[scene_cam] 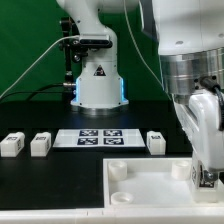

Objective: Assemble one leg

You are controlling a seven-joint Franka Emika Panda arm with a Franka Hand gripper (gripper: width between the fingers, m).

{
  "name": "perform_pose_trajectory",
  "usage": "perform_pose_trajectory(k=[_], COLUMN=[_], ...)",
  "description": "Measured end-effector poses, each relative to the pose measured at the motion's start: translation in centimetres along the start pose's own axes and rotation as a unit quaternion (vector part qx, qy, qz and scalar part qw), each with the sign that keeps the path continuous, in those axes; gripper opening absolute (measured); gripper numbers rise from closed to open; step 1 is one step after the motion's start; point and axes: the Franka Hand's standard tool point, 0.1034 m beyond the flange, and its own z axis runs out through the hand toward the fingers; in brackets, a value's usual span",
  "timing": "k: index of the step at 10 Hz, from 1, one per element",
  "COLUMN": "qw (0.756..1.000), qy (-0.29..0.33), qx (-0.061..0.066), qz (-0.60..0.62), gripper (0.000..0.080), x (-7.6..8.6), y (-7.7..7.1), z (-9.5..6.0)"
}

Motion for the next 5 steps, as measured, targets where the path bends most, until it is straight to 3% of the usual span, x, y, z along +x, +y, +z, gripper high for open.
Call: perform_pose_trajectory(k=[2,3,4,5], qw=[1.0,1.0,1.0,0.998], qy=[0.0,0.0,0.0,0.0], qx=[-0.001,-0.001,-0.001,-0.001], qz=[-0.005,-0.006,-0.015,-0.069], gripper=[0.0292,0.0497,0.0497,0.0621], x=[-0.01,-0.02,-0.01,0.05], y=[0.06,0.08,0.09,0.11], z=[0.05,0.07,0.07,0.04])
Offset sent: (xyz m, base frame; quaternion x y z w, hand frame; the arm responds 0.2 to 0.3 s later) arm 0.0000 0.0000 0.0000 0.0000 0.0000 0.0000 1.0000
